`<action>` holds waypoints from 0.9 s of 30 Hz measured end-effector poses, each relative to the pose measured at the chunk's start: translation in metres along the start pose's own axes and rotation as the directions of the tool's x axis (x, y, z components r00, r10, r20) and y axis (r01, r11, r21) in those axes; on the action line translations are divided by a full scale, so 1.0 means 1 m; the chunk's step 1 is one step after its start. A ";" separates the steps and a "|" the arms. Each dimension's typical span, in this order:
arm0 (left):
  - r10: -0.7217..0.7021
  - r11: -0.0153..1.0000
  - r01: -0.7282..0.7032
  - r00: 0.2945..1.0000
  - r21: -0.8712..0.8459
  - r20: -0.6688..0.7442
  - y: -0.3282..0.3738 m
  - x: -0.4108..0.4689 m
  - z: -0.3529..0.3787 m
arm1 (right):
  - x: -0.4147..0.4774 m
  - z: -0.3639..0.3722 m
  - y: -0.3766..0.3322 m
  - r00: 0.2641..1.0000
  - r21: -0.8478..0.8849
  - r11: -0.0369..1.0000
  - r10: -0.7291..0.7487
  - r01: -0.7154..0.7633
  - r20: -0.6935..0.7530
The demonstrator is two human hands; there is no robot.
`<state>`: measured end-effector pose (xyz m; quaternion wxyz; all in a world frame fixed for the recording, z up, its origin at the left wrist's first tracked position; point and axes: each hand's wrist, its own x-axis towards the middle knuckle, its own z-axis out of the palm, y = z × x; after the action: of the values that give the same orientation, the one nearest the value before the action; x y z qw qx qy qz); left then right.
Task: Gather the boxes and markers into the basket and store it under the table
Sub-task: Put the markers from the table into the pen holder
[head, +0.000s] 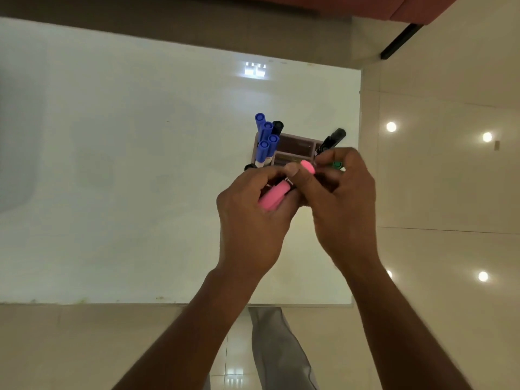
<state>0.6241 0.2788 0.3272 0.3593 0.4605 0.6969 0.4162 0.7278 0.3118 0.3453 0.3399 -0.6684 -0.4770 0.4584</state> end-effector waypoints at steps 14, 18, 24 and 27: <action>0.039 0.979 -0.071 0.985 0.189 0.169 0.062 0.072 0.001 | 0.059 -0.019 -0.018 0.907 -0.390 0.820 -0.392 0.420 0.153; 0.014 0.986 -0.015 1.000 0.163 0.011 0.047 0.088 -0.002 | 0.098 -0.020 -0.016 0.909 -0.561 0.717 -0.296 0.414 0.293; -0.172 0.982 0.182 0.974 0.058 -0.147 -0.001 0.096 -0.007 | 0.128 -0.002 0.004 0.848 -0.688 0.544 -0.089 0.481 0.522; -0.283 0.958 0.287 0.949 0.011 -0.136 -0.022 0.093 -0.006 | 0.132 -0.001 0.009 0.846 -0.701 0.523 -0.077 0.484 0.527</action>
<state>0.5821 0.3597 0.2986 0.3612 0.3317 0.7847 0.3790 0.7480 0.4340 0.2996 -0.0497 -0.5393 -0.7995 0.2598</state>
